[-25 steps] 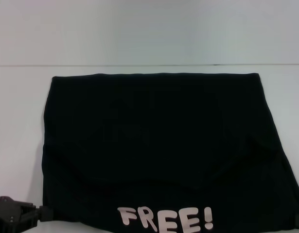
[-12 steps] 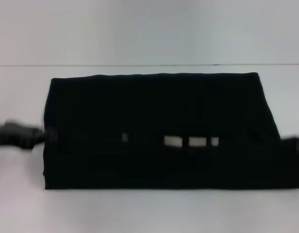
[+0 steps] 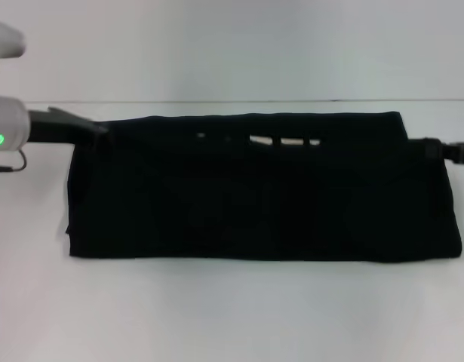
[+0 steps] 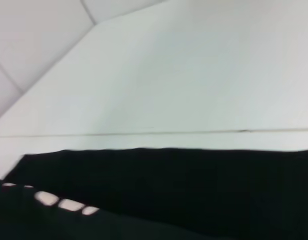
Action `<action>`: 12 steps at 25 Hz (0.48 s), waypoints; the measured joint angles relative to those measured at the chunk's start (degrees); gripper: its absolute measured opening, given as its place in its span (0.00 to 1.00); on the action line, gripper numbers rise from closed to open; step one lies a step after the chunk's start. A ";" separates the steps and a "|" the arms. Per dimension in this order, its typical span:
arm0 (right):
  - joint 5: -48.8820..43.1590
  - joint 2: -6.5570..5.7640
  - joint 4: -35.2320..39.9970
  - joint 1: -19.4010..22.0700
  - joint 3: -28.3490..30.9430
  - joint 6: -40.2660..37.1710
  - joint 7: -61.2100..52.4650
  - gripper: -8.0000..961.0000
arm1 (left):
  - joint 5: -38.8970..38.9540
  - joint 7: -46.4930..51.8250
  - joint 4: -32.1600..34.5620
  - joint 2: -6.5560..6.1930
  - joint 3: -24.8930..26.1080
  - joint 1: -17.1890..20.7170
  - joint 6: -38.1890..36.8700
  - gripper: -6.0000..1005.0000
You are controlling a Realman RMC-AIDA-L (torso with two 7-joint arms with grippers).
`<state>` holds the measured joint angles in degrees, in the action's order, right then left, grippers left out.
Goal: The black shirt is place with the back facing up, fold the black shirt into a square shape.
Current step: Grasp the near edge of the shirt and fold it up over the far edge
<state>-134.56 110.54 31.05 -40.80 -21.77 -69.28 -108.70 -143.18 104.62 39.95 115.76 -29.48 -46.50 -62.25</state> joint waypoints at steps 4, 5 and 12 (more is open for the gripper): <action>0.20 0.13 -3.05 -3.04 -2.13 8.00 -0.79 0.12 | -0.07 0.01 -1.56 0.03 -1.28 -1.41 4.60 0.09; 0.24 0.14 -3.81 -3.94 -2.32 9.68 -0.82 0.12 | -0.03 0.01 -1.69 0.03 -1.65 -1.55 5.40 0.09; 0.18 0.20 -5.62 -7.17 -2.61 15.72 -1.04 0.13 | 0.30 0.03 -2.28 0.27 -3.94 -3.18 10.66 0.10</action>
<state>-134.38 110.74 25.43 -47.96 -24.38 -53.56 -109.75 -142.88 104.65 37.67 116.03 -33.42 -49.67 -51.59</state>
